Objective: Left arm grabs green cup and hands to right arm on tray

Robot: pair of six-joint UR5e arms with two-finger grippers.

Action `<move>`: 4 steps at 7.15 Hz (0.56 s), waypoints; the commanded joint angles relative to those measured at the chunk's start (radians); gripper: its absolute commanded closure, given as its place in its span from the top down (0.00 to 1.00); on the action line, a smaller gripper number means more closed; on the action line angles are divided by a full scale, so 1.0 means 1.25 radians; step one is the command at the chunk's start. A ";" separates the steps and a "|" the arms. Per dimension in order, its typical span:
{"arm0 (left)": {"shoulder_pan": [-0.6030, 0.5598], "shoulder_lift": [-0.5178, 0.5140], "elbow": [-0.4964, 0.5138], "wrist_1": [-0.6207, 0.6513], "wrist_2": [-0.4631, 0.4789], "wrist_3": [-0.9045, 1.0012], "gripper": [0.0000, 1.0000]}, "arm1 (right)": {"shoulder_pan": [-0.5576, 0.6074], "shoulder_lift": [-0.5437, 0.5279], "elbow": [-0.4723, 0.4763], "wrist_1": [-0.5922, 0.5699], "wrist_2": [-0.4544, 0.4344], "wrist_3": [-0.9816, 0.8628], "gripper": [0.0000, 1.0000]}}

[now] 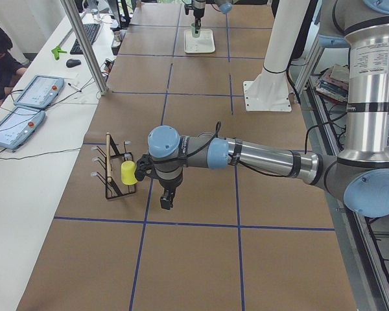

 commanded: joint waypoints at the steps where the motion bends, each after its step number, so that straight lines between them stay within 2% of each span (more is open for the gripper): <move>1: 0.000 0.001 0.002 -0.001 -0.001 0.000 1.00 | -0.047 -0.001 -0.016 0.012 -0.044 0.038 0.06; 2: 0.001 -0.001 0.003 -0.001 0.000 0.000 1.00 | -0.048 -0.001 -0.016 0.012 -0.044 0.037 0.19; 3: 0.001 -0.001 0.003 -0.001 0.000 0.000 1.00 | -0.050 -0.001 -0.016 0.012 -0.044 0.034 0.59; 4: 0.001 -0.001 0.003 -0.001 0.000 0.000 1.00 | -0.055 -0.001 -0.016 0.013 -0.044 0.032 0.87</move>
